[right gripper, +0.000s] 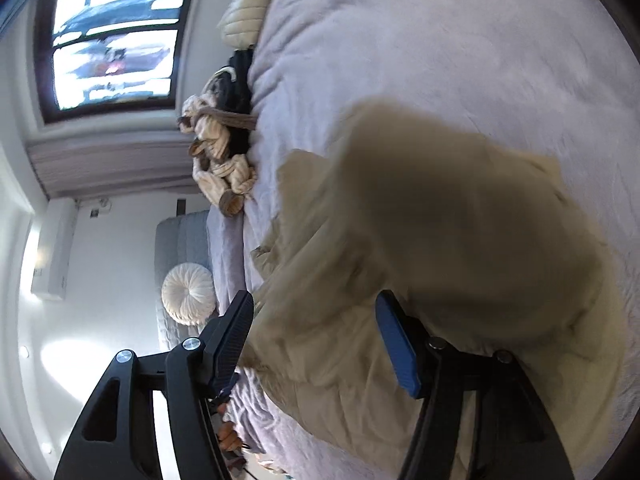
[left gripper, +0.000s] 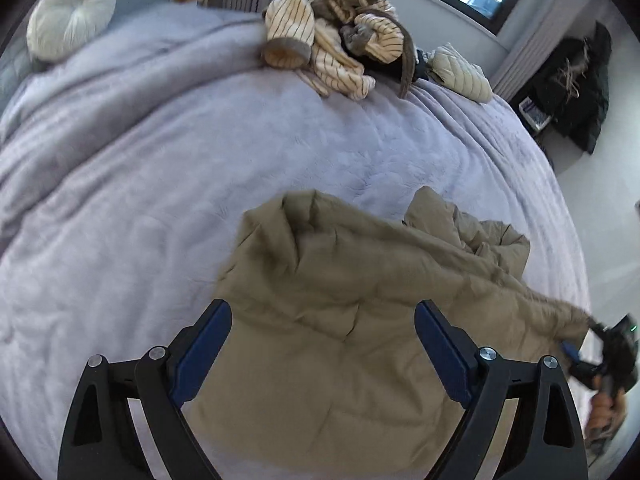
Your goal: Fold large clothes
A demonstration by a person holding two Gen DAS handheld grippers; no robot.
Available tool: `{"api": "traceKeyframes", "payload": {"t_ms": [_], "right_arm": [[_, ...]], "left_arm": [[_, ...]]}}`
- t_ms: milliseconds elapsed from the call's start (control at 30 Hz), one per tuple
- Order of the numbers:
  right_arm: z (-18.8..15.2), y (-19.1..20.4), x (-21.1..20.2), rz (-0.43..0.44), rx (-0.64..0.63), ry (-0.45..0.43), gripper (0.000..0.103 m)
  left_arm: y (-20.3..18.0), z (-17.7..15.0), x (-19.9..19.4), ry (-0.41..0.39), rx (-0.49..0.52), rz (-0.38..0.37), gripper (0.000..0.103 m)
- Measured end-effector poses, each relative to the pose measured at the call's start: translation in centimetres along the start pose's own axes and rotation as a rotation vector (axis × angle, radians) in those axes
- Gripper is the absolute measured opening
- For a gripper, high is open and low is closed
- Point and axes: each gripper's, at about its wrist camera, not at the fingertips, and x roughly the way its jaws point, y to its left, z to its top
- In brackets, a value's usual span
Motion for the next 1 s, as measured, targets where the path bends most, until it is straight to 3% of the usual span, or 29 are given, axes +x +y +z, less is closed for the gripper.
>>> {"api": "traceKeyframes", "payload": {"t_ms": [67, 100, 133, 233, 400, 433, 500, 667, 800, 1000], "right_arm": [[-0.7, 1.0, -0.8, -0.069, -0.085, -0.02, 0.064], [-1.0, 1.3, -1.2, -0.093, -0.12, -0.021, 0.042], [-1.3, 1.8, -1.2, -0.142, -0.179, -0.013, 0.021], [-2.1, 2.6, 0.1, -0.277, -0.331, 0.013, 0.015], [-1.3, 2.7, 1.9, -0.523, -0.543, -0.051, 0.014], [-0.8, 2.4, 2.1, -0.545, -0.555, -0.063, 0.009], [0.3, 1.8, 2.4, -0.586, -0.567, -0.084, 0.008], [2.8, 0.1, 4.0, -0.609, -0.503, -0.162, 0.007], [4.2, -2.1, 5.1, -0.578, -0.42, -0.165, 0.003], [4.4, -4.3, 5.4, -0.508, -0.366, -0.189, 0.0]], "left_arm": [[-0.9, -0.5, 0.1, -0.005, 0.045, -0.022, 0.087], [-1.5, -0.8, 0.5, -0.001, 0.066, -0.039, 0.075], [-2.2, -1.2, 1.4, 0.013, 0.087, -0.042, 0.071], [-4.1, -1.9, 4.4, 0.029, 0.138, -0.025, 0.055], [-4.2, -0.1, 8.7, -0.005, 0.167, 0.044, 0.053], [-3.8, 0.4, 9.3, -0.014, 0.16, 0.054, 0.053], [-2.6, 1.7, 10.8, -0.023, 0.135, 0.075, 0.053], [-1.2, 3.1, 14.5, -0.011, 0.088, 0.051, 0.053], [0.9, 3.1, 16.7, 0.003, -0.005, 0.004, 0.053], [1.8, 3.0, 18.4, -0.001, -0.035, 0.002, 0.054]]}}
